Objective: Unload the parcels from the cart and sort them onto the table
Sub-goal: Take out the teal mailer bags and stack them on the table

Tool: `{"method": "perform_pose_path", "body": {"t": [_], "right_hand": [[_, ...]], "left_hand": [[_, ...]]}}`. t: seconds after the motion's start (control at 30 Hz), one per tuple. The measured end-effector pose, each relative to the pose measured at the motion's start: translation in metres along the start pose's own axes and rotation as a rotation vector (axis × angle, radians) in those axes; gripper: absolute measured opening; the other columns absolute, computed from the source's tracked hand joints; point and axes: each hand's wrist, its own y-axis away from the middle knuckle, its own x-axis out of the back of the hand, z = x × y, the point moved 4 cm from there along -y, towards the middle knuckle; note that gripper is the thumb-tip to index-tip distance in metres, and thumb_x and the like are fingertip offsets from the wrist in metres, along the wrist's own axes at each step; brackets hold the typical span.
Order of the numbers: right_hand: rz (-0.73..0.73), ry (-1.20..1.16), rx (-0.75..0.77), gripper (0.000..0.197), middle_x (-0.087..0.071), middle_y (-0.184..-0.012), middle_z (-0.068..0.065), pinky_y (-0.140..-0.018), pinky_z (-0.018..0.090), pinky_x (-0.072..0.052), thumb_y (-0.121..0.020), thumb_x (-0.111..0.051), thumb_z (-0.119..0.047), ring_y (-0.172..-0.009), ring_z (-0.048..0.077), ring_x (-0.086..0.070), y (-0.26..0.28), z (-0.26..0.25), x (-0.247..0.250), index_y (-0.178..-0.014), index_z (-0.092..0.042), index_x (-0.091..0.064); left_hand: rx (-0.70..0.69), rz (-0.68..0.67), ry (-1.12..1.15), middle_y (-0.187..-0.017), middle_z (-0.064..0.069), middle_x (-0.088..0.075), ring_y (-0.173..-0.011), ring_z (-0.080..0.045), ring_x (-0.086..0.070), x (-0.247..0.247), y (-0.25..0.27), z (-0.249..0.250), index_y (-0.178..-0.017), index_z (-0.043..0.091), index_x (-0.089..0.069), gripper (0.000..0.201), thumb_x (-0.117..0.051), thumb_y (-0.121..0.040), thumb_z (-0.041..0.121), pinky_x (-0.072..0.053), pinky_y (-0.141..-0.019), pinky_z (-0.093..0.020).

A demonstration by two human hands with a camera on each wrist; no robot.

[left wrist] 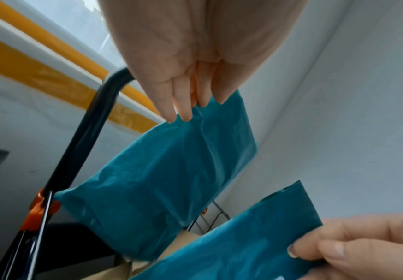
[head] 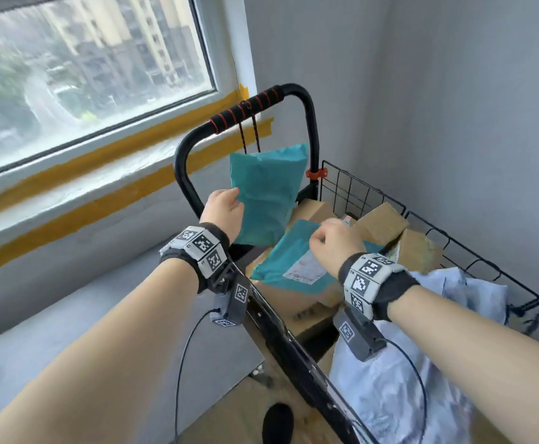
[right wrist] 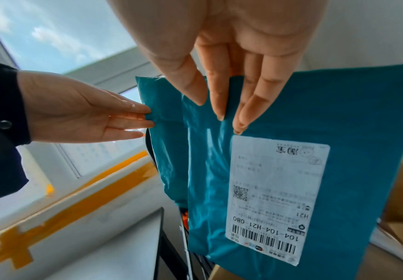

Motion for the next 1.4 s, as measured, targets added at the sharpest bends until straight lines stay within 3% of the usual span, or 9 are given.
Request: {"method": "perform_pose_path", "body": {"t": [0.1,0.17,0.3,0.47,0.67,0.83,1.07,1.23,1.4], "right_hand": [[0.100,-0.053,0.109,0.018,-0.048,-0.090,0.007,-0.071,0.024,-0.037,-0.089,-0.047,-0.010,-0.077,0.023,-0.045,0.019,-0.021,0.029,-0.073,-0.006,-0.054],[0.143,-0.111,0.197,0.017,-0.053,-0.095,0.012,-0.071,0.023,-0.037,-0.089,-0.048,-0.009,-0.078,0.026,-0.050,0.032,-0.038,0.042,-0.077,-0.003,-0.058],[0.124,-0.192,0.386,0.025,-0.056,-0.110,0.011,-0.076,0.018,-0.034,-0.093,-0.047,-0.010,-0.092,0.025,-0.057,0.062,-0.078,0.046,-0.094,0.003,-0.067],[0.038,-0.279,0.540,0.024,-0.057,-0.111,0.010,-0.079,0.013,-0.031,-0.093,-0.048,-0.010,-0.098,0.022,-0.055,0.098,-0.132,0.026,-0.100,0.002,-0.068],[-0.094,-0.254,0.649,0.023,-0.059,-0.111,0.010,-0.074,0.011,-0.026,-0.090,-0.052,-0.011,-0.101,0.024,-0.056,0.138,-0.180,-0.019,-0.092,0.003,-0.071],[-0.129,-0.246,0.567,0.020,-0.056,-0.096,0.008,-0.073,0.020,-0.032,-0.088,-0.054,-0.016,-0.090,0.025,-0.055,0.157,-0.206,-0.051,-0.079,0.000,-0.063],[-0.084,-0.212,0.507,0.023,-0.045,-0.091,0.003,-0.069,0.021,-0.029,-0.089,-0.056,-0.022,-0.078,0.017,-0.043,0.187,-0.262,-0.081,-0.070,-0.012,-0.046],[-0.013,-0.236,0.554,0.020,-0.045,-0.090,0.003,-0.068,0.022,-0.029,-0.089,-0.058,-0.023,-0.078,0.017,-0.042,0.207,-0.311,-0.097,-0.076,-0.010,-0.048],[-0.020,-0.221,0.567,0.015,-0.050,-0.101,0.008,-0.077,0.025,-0.035,-0.088,-0.057,-0.020,-0.089,0.023,-0.049,0.221,-0.358,-0.128,-0.088,-0.005,-0.057]], "left_hand": [[0.024,0.112,0.025,-0.124,-0.019,-0.054,-0.120,-0.028,-0.048,0.031,0.035,0.021,-0.123,-0.002,-0.058,0.032,-0.043,-0.095,0.003,-0.032,-0.099,-0.027],[0.052,0.181,0.017,-0.132,-0.017,-0.051,-0.128,-0.027,-0.042,0.050,0.060,0.028,-0.131,0.001,-0.053,0.037,-0.042,-0.096,0.005,-0.027,-0.105,-0.026],[0.109,0.301,0.005,-0.135,-0.014,-0.049,-0.130,-0.024,-0.040,0.089,0.112,0.022,-0.132,0.004,-0.052,0.038,-0.043,-0.096,0.007,-0.026,-0.110,-0.026],[0.193,0.388,-0.069,-0.131,-0.009,-0.053,-0.126,-0.021,-0.044,0.135,0.183,-0.012,-0.127,0.007,-0.057,0.035,-0.043,-0.096,0.007,-0.028,-0.107,-0.024],[0.364,0.223,-0.250,-0.131,-0.011,-0.053,-0.125,-0.024,-0.046,0.144,0.264,-0.091,-0.125,0.006,-0.060,0.036,-0.040,-0.095,0.003,-0.028,-0.105,-0.022],[0.544,0.039,-0.265,-0.132,-0.010,-0.052,-0.125,-0.023,-0.047,0.130,0.320,-0.163,-0.122,0.007,-0.062,0.035,-0.040,-0.096,0.004,-0.028,-0.107,-0.022],[0.573,-0.209,-0.350,-0.138,-0.004,-0.046,-0.126,-0.021,-0.046,0.133,0.358,-0.230,-0.119,0.008,-0.064,0.033,-0.046,-0.091,0.006,-0.030,-0.109,-0.021],[0.534,-0.242,-0.322,-0.136,-0.010,-0.046,-0.124,-0.026,-0.048,0.147,0.364,-0.253,-0.120,0.001,-0.057,0.032,-0.047,-0.092,0.012,-0.035,-0.105,-0.024],[0.530,-0.090,-0.093,-0.156,-0.005,-0.020,-0.144,-0.019,-0.019,0.183,0.386,-0.271,-0.145,0.011,-0.036,0.064,-0.060,-0.089,0.030,-0.018,-0.117,-0.028]]}}
